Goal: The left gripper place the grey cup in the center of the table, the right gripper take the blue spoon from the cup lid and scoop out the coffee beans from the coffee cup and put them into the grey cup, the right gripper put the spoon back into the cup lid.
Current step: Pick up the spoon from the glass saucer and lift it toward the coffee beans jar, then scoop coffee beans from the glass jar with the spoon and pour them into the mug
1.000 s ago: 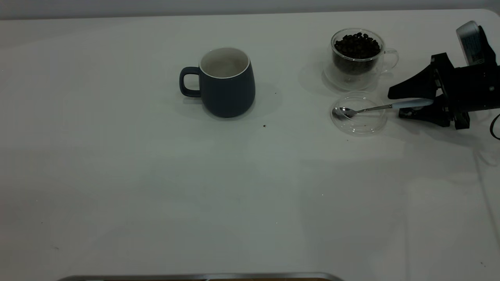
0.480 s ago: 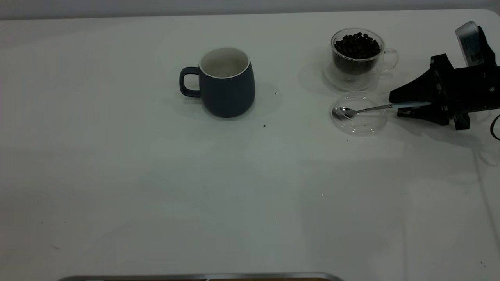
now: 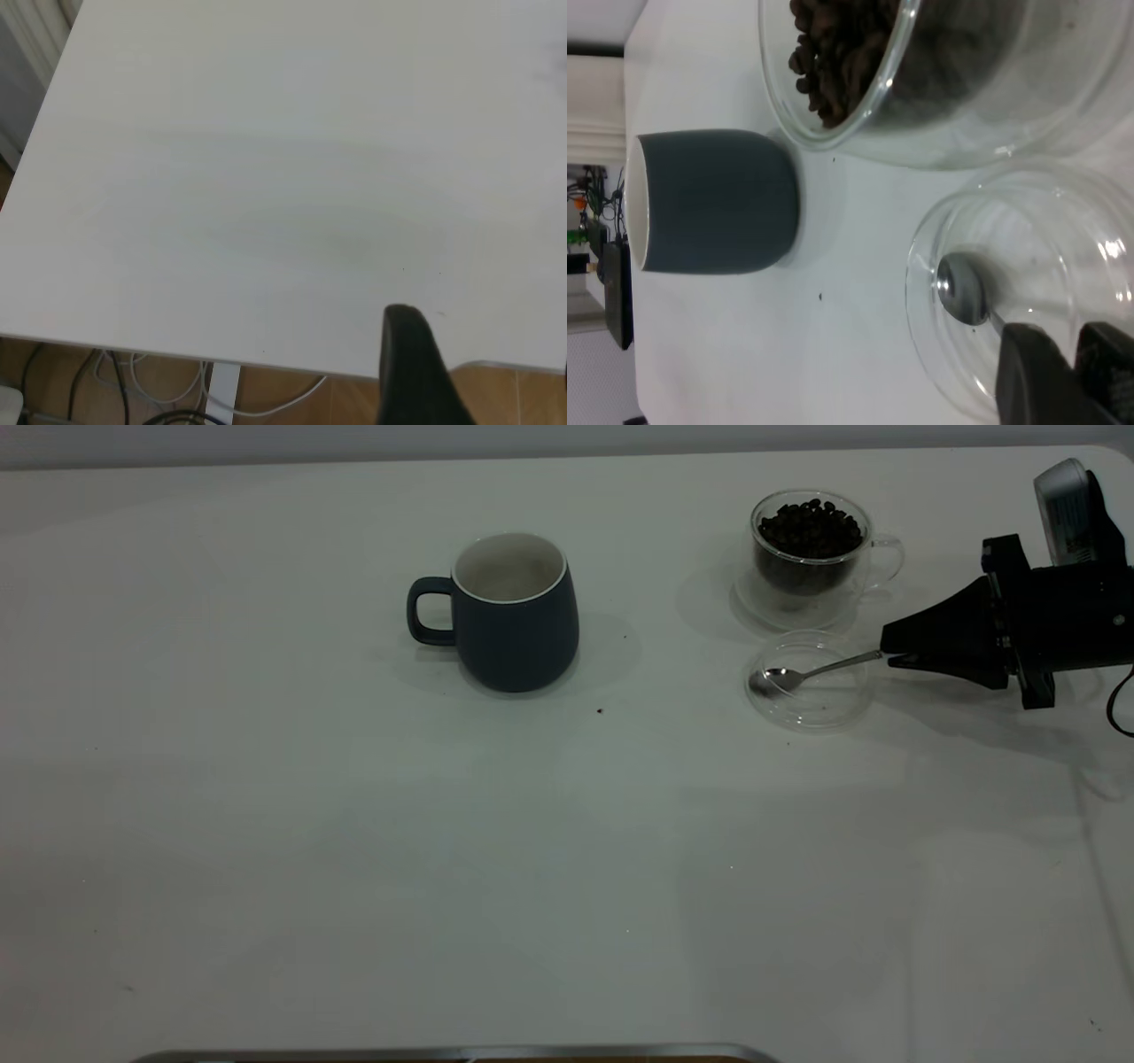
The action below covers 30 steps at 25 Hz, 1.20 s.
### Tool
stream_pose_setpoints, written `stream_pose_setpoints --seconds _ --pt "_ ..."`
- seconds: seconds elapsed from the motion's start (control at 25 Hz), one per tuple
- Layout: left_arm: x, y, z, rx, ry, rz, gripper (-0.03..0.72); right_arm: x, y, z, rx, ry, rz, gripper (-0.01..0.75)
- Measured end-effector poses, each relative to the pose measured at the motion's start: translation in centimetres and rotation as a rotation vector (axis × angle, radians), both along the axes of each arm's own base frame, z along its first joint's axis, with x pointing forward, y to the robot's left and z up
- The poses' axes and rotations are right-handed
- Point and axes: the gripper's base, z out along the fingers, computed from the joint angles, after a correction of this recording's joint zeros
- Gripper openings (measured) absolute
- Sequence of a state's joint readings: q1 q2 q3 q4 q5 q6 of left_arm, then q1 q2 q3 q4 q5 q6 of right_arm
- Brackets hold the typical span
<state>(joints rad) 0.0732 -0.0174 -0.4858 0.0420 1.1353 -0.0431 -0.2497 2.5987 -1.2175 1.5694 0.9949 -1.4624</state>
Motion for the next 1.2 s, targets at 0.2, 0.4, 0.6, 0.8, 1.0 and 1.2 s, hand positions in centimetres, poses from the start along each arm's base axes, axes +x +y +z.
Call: stream_pose_setpoints --seconds 0.2,0.4,0.6,0.8,1.0,1.2 --pt "0.0 0.0 0.0 0.0 0.0 0.0 0.474 0.0 0.0 0.5 -0.005 -0.015 0.032 0.099" --pt "0.0 0.0 0.0 0.002 0.0 -0.002 0.474 0.2 -1.0 2.4 -0.041 -0.064 0.081 0.098" --pt "0.0 0.0 0.0 0.003 0.0 -0.002 0.474 0.7 -1.9 5.5 -0.009 -0.141 0.11 0.097" --pt "0.0 0.0 0.0 0.003 0.0 -0.002 0.474 1.4 -1.9 8.9 0.03 -0.225 0.104 0.096" --pt "0.0 0.0 0.0 0.003 0.0 -0.002 0.474 3.0 -2.2 10.5 0.062 -0.272 -0.055 0.096" --pt "0.0 0.0 0.0 0.003 0.0 -0.002 0.474 5.2 -2.0 10.6 -0.06 -0.266 -0.1 0.096"
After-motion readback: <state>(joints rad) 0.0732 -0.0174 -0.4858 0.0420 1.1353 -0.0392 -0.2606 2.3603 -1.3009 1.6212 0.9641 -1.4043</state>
